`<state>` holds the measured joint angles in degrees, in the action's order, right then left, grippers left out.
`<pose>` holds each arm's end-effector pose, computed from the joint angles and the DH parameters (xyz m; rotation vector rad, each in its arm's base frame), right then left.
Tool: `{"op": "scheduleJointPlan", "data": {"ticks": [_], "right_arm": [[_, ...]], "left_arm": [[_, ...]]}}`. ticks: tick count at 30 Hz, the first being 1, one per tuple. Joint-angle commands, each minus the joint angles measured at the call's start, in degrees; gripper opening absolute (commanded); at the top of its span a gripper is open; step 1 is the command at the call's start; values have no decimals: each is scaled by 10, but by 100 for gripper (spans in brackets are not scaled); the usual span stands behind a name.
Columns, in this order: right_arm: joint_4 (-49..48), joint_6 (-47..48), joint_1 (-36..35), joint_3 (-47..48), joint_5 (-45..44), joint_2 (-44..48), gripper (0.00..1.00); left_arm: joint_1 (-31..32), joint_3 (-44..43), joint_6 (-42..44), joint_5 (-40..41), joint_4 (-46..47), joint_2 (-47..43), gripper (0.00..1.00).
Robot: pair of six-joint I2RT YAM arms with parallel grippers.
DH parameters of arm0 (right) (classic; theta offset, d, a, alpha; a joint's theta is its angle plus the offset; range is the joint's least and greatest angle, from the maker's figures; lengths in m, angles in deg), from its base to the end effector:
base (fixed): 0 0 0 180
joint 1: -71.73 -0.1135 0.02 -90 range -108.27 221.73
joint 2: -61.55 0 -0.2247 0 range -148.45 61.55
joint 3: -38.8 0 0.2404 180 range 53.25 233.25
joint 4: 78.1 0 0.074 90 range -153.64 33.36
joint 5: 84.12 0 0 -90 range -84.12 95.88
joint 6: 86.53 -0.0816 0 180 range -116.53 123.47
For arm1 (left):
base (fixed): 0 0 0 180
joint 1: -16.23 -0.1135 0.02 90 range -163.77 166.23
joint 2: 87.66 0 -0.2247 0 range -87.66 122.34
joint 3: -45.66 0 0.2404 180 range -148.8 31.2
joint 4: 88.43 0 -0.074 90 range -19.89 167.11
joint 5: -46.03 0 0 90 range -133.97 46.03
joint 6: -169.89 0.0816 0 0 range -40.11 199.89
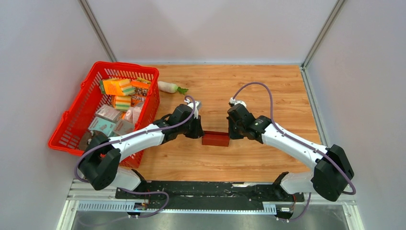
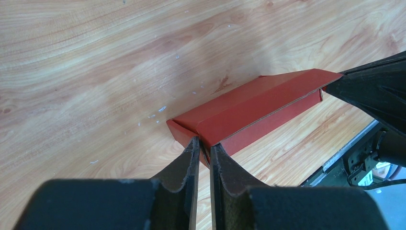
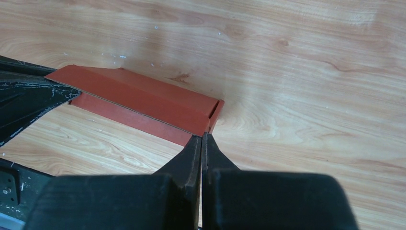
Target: Fold the paper box
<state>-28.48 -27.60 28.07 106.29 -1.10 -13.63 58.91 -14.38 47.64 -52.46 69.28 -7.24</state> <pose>0.2126 0.1892 0.1681 -0.2385 2.5856 0.3362 0.2283 -0.2269 0.1465 0.3025 2.4360 -0.7986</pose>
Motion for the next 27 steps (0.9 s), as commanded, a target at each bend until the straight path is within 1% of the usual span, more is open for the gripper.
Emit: {"op": "scheduleJointPlan", "data": {"ticks": [1, 7, 19, 20, 27], "right_arm": [[-22, -46, -11, 23, 54, -10, 0], [-25, -69, -11, 28, 58, -8, 0], [-33, -80, -10, 26, 61, -6, 0], [-33, -82, -10, 27, 80, -5, 0], [-40, -89, -10, 27, 87, -6, 0]], "left_arm": [[13, 1, 5, -10, -10, 15, 17], [14, -1, 5, -12, -9, 16, 17], [14, 1, 3, -12, -4, 17, 17], [14, 1, 3, -13, -3, 17, 17], [14, 2, 4, -11, -6, 14, 17]]}}
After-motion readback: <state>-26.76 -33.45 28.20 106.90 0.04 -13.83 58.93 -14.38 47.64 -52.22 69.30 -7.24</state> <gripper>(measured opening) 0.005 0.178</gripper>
